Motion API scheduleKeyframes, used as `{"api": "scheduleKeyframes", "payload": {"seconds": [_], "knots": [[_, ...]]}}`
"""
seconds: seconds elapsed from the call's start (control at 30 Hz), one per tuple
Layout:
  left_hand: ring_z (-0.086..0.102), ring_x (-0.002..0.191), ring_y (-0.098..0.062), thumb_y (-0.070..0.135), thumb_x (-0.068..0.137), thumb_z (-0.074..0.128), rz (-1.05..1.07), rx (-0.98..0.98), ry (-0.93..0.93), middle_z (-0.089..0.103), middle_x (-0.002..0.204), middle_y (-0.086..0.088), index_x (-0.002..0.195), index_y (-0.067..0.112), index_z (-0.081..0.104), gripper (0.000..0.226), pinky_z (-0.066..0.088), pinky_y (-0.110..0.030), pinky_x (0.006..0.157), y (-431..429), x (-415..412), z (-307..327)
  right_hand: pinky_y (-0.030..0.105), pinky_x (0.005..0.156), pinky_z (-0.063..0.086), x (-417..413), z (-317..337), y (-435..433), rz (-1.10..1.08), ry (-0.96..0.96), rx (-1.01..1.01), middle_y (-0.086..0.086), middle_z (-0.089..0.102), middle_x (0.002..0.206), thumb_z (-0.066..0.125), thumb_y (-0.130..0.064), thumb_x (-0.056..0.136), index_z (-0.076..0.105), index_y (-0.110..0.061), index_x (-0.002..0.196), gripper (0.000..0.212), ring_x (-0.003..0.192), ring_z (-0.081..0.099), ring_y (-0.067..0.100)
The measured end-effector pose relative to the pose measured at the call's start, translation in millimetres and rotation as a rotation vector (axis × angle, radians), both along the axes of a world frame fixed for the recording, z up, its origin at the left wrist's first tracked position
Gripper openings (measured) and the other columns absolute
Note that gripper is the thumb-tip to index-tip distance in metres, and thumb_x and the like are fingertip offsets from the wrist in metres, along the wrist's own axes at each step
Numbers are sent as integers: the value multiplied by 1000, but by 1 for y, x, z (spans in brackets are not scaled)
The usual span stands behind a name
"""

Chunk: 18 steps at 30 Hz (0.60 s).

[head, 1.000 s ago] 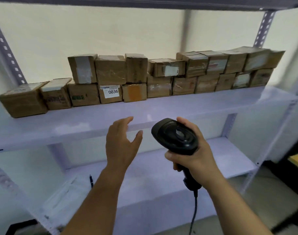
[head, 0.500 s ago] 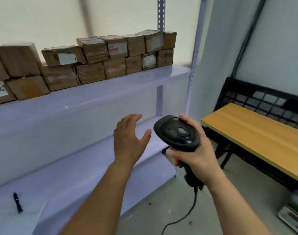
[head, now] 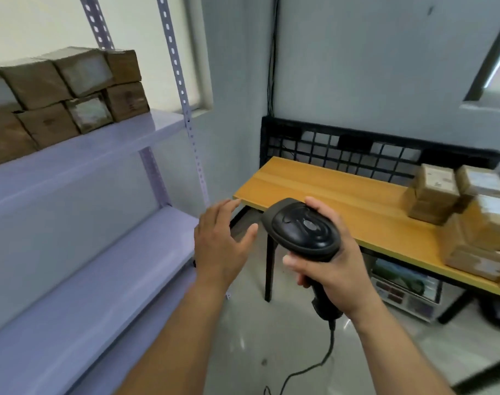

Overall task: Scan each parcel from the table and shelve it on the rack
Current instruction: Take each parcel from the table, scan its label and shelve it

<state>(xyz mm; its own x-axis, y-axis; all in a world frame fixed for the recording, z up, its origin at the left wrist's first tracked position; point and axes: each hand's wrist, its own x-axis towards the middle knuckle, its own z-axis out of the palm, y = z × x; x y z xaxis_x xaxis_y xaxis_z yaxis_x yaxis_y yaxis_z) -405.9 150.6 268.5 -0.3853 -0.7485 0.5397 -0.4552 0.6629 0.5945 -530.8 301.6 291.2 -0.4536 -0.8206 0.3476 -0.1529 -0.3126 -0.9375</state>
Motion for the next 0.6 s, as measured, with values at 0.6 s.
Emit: {"api": "scheduleKeyframes", "payload": {"seconds": [0.6], "knots": [[46,122,-20,32,85,70,-400,118,-61,54,131,-3,136,17,49,57,35,-30,100,-29,-199,-19,36,48,54,-138,-3,13,-423,23,174,-1,62,116,85,-14,62,51,-48,130,84,58,64,24]]}}
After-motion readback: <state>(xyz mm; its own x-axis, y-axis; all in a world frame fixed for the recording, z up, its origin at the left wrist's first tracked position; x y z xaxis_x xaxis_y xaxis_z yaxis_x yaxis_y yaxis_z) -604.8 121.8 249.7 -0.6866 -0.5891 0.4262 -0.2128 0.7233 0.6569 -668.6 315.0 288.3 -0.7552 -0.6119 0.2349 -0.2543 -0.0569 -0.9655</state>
